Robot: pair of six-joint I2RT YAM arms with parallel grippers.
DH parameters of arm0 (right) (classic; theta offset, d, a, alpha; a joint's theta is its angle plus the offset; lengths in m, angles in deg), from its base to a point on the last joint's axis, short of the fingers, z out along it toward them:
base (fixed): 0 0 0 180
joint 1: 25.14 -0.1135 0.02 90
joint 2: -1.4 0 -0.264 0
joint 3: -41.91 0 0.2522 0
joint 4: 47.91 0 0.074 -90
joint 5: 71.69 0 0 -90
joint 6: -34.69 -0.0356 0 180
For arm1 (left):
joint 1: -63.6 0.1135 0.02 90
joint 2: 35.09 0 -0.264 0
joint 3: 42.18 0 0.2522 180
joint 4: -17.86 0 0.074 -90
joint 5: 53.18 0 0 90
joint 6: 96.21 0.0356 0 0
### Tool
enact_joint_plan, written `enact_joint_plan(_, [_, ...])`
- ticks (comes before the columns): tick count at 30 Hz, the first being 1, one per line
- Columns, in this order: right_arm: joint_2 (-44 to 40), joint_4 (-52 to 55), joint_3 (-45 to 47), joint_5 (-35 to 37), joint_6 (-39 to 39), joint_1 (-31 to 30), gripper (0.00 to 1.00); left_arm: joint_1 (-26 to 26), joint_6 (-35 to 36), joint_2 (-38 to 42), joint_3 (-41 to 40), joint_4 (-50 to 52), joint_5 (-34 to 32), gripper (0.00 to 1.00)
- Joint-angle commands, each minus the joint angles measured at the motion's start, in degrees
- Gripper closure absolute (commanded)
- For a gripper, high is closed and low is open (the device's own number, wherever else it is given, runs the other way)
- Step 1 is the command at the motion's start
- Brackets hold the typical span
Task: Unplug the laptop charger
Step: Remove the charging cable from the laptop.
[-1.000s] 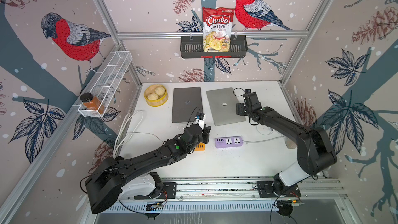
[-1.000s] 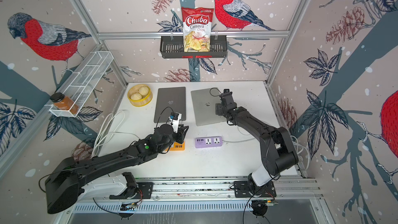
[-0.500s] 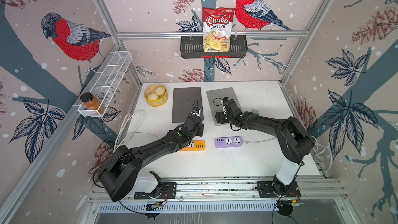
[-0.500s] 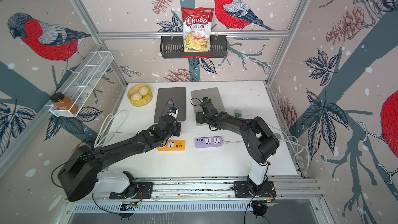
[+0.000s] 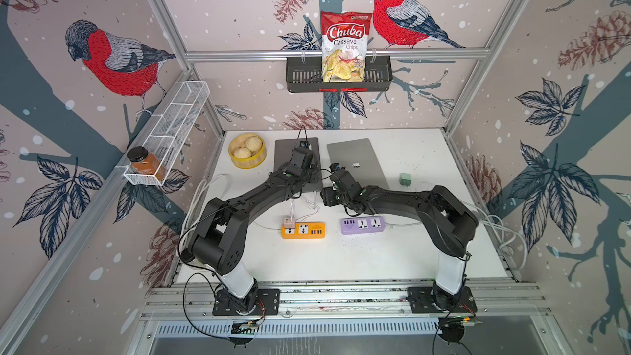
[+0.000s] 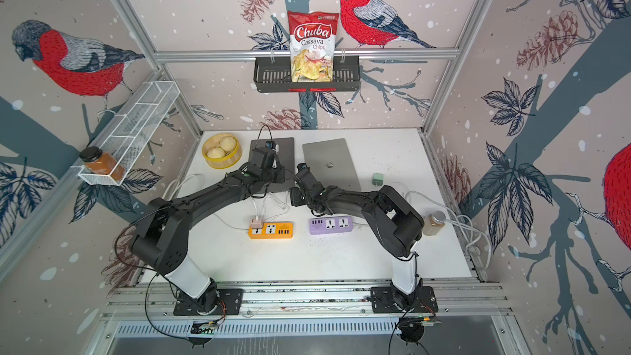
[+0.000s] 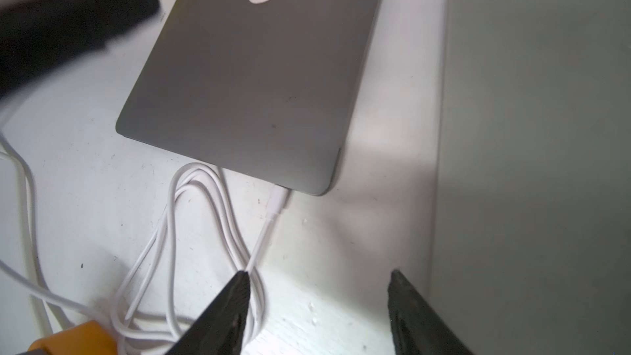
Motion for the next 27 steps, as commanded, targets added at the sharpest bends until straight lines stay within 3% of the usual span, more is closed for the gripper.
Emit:
enact_joint_plan(1, [3.26, 1.99, -3.31, 2.72, -3.84, -1.38, 0.36, 2.77, 1.1, 0.36, 2.36, 2.85, 4.79, 0.7])
enact_joint_plan(7, [7.0, 3.54, -7.19, 3.8, -5.96, -2.68, 0.38, 11.25, -0.5, -5.22, 5.12, 7.2, 13.07, 0.71])
enact_joint_plan(12, [8.82, 5.58, -9.82, 6.75, -6.41, -3.79, 0.39, 11.34, -2.29, -6.87, 0.91, 3.47, 10.99, 0.72])
enact_joint_plan(18, [10.89, 5.75, -11.84, 8.27, -7.01, -4.82, 0.48, 11.76, -3.64, -7.32, -3.54, 0.11, 7.3, 0.73])
enact_joint_plan(27, [13.4, 7.34, -15.36, 10.62, -7.12, -5.99, 0.55, 11.95, -4.7, -9.59, -7.54, -3.19, 7.36, 0.73])
